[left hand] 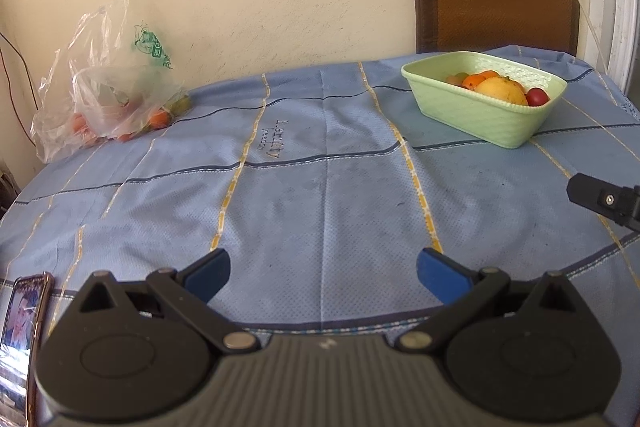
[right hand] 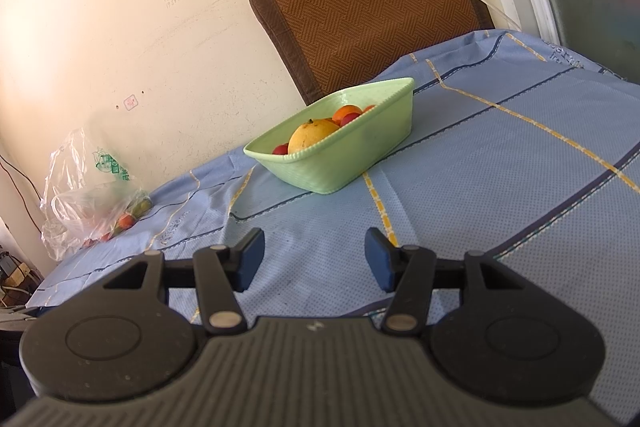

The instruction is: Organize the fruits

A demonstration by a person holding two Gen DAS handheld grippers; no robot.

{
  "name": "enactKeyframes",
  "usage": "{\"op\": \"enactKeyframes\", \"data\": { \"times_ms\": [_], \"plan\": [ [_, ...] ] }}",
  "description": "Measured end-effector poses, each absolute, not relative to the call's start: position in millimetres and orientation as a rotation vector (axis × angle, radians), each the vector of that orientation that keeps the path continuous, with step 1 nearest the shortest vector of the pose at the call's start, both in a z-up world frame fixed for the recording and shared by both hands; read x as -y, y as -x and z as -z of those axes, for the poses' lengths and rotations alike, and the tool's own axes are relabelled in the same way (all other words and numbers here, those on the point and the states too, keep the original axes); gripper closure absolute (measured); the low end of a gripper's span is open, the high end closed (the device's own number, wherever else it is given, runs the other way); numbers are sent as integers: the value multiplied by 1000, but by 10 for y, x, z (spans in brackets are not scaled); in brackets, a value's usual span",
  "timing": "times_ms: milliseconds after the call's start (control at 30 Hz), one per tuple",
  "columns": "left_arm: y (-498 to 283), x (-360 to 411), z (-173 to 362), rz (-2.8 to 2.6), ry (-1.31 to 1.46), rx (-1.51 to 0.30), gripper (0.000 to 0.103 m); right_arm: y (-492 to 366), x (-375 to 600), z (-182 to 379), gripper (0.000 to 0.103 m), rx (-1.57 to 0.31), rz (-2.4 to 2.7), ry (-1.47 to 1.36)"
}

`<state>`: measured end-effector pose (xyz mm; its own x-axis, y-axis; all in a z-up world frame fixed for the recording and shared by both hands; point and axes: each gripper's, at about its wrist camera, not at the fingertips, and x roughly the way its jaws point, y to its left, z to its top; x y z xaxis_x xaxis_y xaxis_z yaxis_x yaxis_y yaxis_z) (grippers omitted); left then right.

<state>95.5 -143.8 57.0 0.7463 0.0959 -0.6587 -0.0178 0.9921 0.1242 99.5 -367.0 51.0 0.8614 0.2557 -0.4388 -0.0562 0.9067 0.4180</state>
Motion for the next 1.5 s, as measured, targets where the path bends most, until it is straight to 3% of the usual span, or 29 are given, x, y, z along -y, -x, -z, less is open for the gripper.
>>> {"op": "enactKeyframes", "data": {
  "times_ms": [1500],
  "plan": [
    [-940, 1395, -544, -68, -90, -749, 0, -991, 3693, -515, 41, -505, -173, -417]
  ]
}}
